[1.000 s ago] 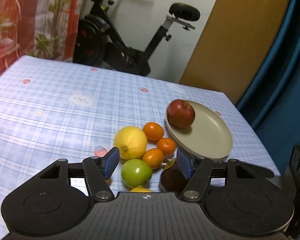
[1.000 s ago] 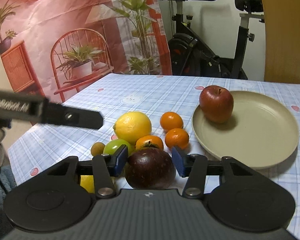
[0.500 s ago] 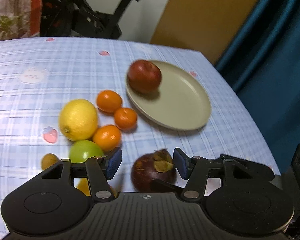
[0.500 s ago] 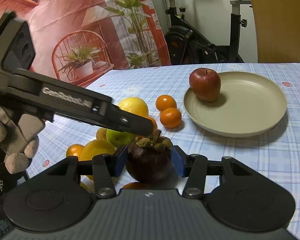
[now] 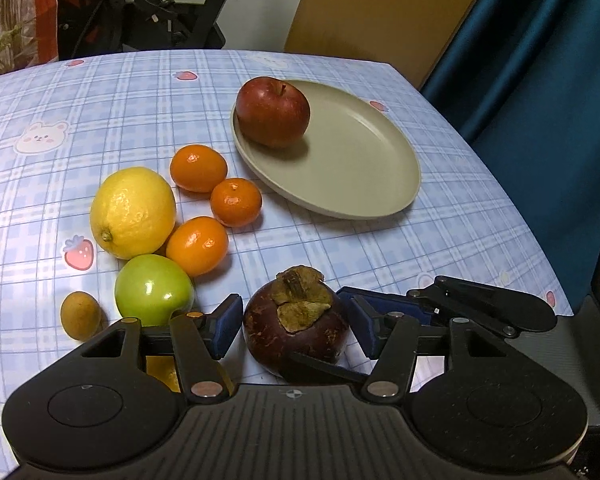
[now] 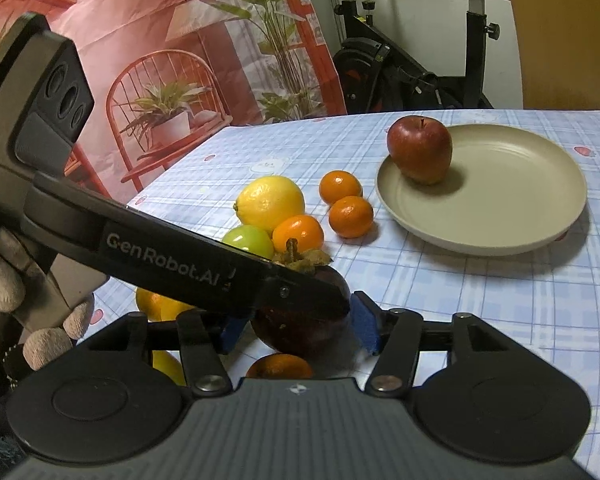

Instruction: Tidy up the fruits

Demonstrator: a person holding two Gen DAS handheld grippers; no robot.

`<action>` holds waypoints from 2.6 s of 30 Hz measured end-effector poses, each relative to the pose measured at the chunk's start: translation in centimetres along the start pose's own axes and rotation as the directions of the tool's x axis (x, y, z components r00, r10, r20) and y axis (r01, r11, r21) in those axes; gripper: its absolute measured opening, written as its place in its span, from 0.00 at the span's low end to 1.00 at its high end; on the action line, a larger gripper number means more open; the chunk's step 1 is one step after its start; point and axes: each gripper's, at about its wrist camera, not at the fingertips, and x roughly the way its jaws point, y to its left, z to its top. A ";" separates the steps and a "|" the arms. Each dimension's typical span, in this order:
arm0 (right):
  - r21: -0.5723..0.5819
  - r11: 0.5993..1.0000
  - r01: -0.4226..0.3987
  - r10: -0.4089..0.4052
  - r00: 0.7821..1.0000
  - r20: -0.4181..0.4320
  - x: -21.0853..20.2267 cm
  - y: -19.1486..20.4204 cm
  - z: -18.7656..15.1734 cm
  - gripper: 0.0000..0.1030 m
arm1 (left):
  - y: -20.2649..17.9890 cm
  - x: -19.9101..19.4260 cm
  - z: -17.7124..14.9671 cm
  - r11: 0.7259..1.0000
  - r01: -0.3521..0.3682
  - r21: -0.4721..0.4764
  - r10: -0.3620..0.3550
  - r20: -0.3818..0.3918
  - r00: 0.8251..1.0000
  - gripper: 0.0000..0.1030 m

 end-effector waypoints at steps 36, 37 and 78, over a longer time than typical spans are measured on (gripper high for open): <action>0.057 0.997 0.060 -0.062 0.997 0.048 -0.5 -2.6 1.5 0.54 | -3.4 1.3 3.0 0.985 -0.008 0.172 0.001 0.044 0.999 0.55; 0.058 0.997 0.060 -0.063 0.997 0.049 -0.5 -2.5 1.4 0.54 | -3.1 1.4 3.0 0.988 0.000 0.157 -0.005 0.036 0.999 0.54; -0.045 0.994 0.101 -0.100 0.995 0.019 1.8 -1.6 2.1 0.61 | 0.2 1.3 3.1 0.999 0.046 0.020 -0.046 0.013 0.999 0.60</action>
